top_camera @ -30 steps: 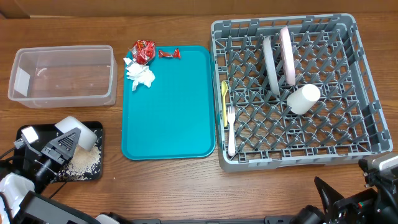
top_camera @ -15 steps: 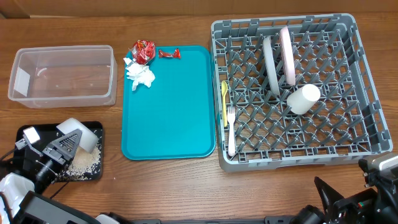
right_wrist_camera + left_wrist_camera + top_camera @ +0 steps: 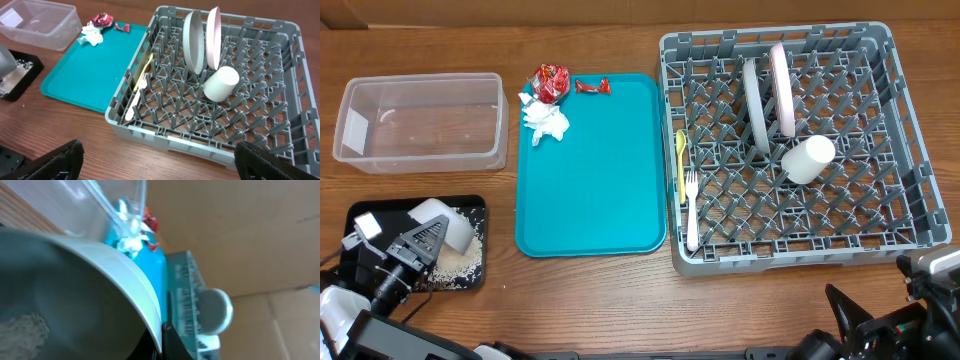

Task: Sort waste into correct bins and load items into the dishwasher rack
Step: 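Carry the bowl to the black tray and tip the rice out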

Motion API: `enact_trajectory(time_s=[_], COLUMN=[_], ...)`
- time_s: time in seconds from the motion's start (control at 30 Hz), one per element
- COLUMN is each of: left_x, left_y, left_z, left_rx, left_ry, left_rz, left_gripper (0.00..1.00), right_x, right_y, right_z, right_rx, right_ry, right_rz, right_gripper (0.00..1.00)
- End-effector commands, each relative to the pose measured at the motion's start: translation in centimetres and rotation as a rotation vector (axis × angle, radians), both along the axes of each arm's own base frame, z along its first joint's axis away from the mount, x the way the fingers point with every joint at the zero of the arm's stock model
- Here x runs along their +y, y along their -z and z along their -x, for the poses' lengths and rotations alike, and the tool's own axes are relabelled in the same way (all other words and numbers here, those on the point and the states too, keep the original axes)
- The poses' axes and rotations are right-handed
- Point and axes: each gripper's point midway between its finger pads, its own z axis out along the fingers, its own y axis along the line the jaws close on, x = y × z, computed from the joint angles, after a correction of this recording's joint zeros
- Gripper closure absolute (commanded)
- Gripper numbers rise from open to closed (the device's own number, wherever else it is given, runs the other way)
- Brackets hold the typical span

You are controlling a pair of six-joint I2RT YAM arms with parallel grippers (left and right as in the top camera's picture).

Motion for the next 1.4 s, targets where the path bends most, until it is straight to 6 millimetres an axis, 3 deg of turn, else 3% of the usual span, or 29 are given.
enact_trajectory(time_s=[0.0,0.03,0.1,0.17,0.23,0.3,0.37,0.43,0.53,0.6,0.67,0.7,0.83,0.97,1.1,1.23,1.37], left_x=[0.3,0.7,0.6,0.9,0.8,0.8,0.7,0.3,-0.5,-0.4,-0.7,-0.8,0.3,-0.7,-2.5,-4.2,-8.7], left_y=[-0.2,-0.2,-0.2,0.0,0.1,-0.3,0.2,-0.3,-1.5,-1.2,-1.7,-2.3,-1.5,-1.6,-4.7,-10.3,-15.6], left_z=[0.1,-0.1,-0.1,-0.1,0.0,-0.1,0.1,0.1,0.3,0.3,0.5,0.4,0.3,0.7,1.4,1.5,1.0], left_rx=[0.005,-0.016,0.027,-0.008,0.049,-0.031,0.038,-0.028,-0.051,-0.081,-0.040,-0.098,-0.062,-0.043,-0.108,-0.173,-0.312], left_ry=[-0.023,-0.019,-0.042,-0.025,-0.051,-0.019,-0.043,-0.013,-0.019,0.002,-0.028,-0.021,-0.040,-0.024,0.025,0.088,0.254], left_rz=[0.050,0.002,0.095,-0.009,0.091,-0.013,0.065,-0.002,0.090,-0.004,0.132,0.095,0.075,0.101,0.028,-0.065,-0.275], left_gripper=[0.96,0.96,0.96,0.96,0.96,0.96,0.96,0.96,0.96,0.96,0.96,0.96,0.96,0.96,0.96,0.96,0.96], right_x=[0.0,0.0,0.0,0.0,0.0,0.0,0.0,0.0,0.0,0.0,0.0,0.0,0.0,0.0,0.0,0.0,0.0], right_y=[-0.1,-0.1,-0.1,-0.1,-0.1,-0.1,-0.1,-0.1,-0.1,-0.1,-0.1,-0.1,-0.1,-0.1,-0.1,-0.1,-0.1], right_z=[-0.2,-0.2,-0.2,-0.2,-0.2,-0.2,-0.2,-0.2,-0.2,-0.2,-0.2,-0.2,-0.2,-0.2,-0.2,-0.2,-0.2], right_rx=[-0.004,-0.004,-0.004,-0.004,-0.004,-0.004,-0.004,-0.004,-0.004,-0.004,-0.004,-0.004,-0.004,-0.004,-0.004,-0.004,-0.004], right_ry=[0.007,0.007,0.007,0.007,0.007,0.007,0.007,0.007,0.007,0.007,0.007,0.007,0.007,0.007,0.007,0.007,0.007], right_rz=[0.001,0.001,0.001,0.001,0.001,0.001,0.001,0.001,0.001,0.001,0.001,0.001,0.001,0.001,0.001,0.001,0.001], right_gripper=[0.00,0.00,0.00,0.00,0.00,0.00,0.00,0.00,0.00,0.00,0.00,0.00,0.00,0.00,0.00,0.00,0.00])
